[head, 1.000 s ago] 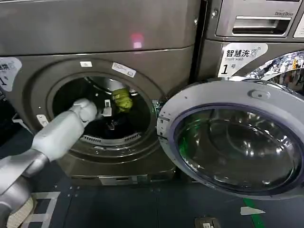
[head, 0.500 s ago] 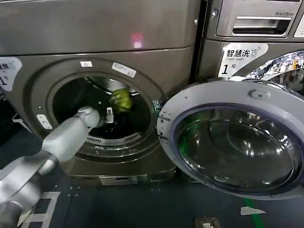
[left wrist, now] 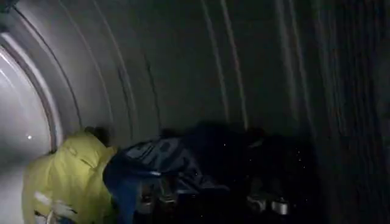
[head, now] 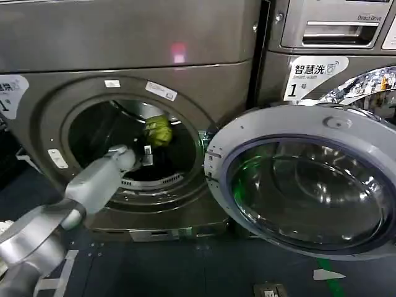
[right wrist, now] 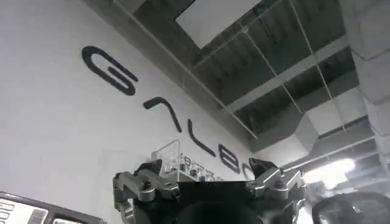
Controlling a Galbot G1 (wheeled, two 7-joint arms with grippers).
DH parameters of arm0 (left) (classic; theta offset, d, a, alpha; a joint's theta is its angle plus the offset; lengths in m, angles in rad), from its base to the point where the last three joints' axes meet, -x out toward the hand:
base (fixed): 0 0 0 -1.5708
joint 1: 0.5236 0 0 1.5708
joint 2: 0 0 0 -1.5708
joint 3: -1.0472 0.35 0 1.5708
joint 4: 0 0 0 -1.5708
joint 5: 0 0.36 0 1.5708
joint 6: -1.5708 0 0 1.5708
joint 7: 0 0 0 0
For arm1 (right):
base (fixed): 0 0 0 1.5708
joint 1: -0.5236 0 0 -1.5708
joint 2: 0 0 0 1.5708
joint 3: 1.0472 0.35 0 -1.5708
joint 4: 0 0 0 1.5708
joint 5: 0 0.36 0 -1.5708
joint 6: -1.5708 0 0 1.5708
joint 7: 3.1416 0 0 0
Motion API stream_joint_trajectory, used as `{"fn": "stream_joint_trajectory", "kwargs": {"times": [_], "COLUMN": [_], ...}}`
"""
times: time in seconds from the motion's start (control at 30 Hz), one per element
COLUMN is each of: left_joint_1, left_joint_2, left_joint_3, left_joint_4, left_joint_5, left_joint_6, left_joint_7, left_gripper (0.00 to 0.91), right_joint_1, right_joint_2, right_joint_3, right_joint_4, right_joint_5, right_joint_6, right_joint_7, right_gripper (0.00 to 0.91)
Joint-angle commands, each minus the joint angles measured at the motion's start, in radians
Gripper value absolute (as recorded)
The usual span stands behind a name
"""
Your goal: Grasp the clothes from the dryer.
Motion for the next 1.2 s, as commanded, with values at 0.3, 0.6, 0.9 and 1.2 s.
{"fn": "stream_joint_trajectory", "kwargs": {"times": [0.3, 0.6, 0.9, 1.2], "left_joint_1": [0.05, 0.169, 0.254, 0.377], "left_joint_2": [0.045, 0.067, 0.069, 0.073], "left_joint_3": [-0.039, -0.168, -0.337, -0.534], "left_joint_4": [-0.122, -0.315, -0.427, -0.583], "left_joint_5": [-0.205, -0.441, -0.544, -0.579], "left_joint_6": [0.039, 0.096, 0.037, -0.048], "left_joint_7": [-0.189, -0.457, -0.641, -0.765], "left_gripper": [0.0, 0.0, 0.0, 0.0], "right_joint_1": [0.0, 0.0, 0.003, 0.016], "right_joint_2": [0.006, 0.011, 0.012, 0.016], "right_joint_3": [-0.007, -0.012, -0.02, -0.04], "right_joint_4": [0.013, 0.024, 0.027, 0.046], "right_joint_5": [0.0, 0.002, -0.001, -0.004], "right_joint_6": [0.0, 0.0, 0.0, -0.001], "right_joint_7": [0.004, 0.007, 0.013, 0.022], "right_gripper": [0.907, 0.907, 0.907, 0.907]}}
